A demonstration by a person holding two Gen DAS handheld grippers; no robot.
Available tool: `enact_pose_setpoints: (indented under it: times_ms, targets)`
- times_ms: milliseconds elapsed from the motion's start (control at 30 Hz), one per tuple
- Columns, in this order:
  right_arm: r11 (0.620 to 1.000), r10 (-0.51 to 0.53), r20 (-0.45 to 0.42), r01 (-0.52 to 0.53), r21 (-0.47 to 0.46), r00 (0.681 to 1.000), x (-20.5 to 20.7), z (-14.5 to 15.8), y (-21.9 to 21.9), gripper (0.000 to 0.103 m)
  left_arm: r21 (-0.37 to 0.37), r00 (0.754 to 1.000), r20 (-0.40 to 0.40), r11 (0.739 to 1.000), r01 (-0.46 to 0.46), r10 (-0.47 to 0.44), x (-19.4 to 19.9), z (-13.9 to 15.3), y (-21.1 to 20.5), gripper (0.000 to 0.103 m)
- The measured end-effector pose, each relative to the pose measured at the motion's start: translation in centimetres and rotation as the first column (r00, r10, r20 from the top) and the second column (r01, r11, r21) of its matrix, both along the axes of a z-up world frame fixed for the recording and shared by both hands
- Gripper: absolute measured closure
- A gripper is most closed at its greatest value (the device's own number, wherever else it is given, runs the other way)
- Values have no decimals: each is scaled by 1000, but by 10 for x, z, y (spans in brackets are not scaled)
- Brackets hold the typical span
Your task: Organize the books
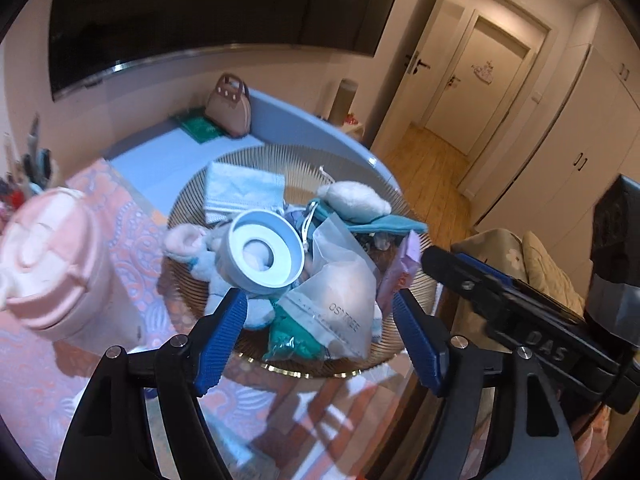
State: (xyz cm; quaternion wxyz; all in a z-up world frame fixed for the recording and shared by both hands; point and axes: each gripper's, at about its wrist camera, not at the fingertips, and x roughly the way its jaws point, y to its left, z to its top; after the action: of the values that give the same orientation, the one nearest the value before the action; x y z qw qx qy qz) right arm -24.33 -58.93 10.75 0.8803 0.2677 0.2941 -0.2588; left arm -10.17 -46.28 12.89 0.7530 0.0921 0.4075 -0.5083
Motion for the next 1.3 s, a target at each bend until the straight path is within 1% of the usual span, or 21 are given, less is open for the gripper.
enact_pose_setpoints:
  times_ms: [133,200,267,300,333,433,500,567,667,800,867,933,1000,1100,1167,1200,1300]
  targets:
    - [999,35,-9,-35,-37,999,5,11,21,51,-23,998,56,1000,-21,22,-7,16,27,29]
    - [996,63,-3,-63,-56,998,9,18,35,51,-36,993,101,998,-53,56,-10,26,46,29]
    - [993,90,-2,-89,-80,996,13,25,50,51,-42,981,157,993,-109,114,-11,35,67,29]
    - [990,108,-3,-108,-95,994,16,30,59,51,-35,973,182,990,-140,144,-11,39,76,29]
    - [986,129,-4,-129,-109,992,20,34,70,51,-23,959,218,983,-183,184,-11,43,90,29]
    - [972,190,-5,-188,-140,982,32,44,101,51,-6,930,268,966,-260,252,-6,48,126,29]
    - [958,232,-18,-232,-169,972,43,48,125,51,-16,915,278,954,-301,293,-2,51,150,29]
    - [939,274,-41,-276,-204,961,55,49,151,51,-16,892,287,933,-359,349,5,53,179,29]
    - [901,366,-57,-369,-228,929,75,49,197,51,-11,849,317,896,-444,424,13,55,218,29]
    - [860,438,-74,-442,-254,896,96,48,247,51,-31,799,326,850,-526,506,23,58,268,29]
    - [838,480,-71,-481,-257,874,105,50,269,51,-45,768,329,821,-569,550,28,58,293,29]
    - [816,509,-75,-509,-274,857,113,53,290,51,-56,726,343,785,-617,596,32,55,317,29]
    - [798,526,-79,-523,-299,847,121,54,310,50,-63,693,351,754,-654,630,35,52,335,29]
    - [779,549,-76,-543,-314,832,133,49,333,47,-73,634,357,698,-713,686,43,44,366,27]
    - [773,559,-71,-549,-318,826,141,39,345,46,-84,583,368,650,-755,724,48,34,383,25]
    - [771,561,-70,-551,-319,825,144,34,349,46,-91,562,369,630,-771,741,51,27,390,23]
    - [779,565,-63,-556,-289,823,160,10,358,46,-111,536,341,599,-793,772,61,4,406,22]
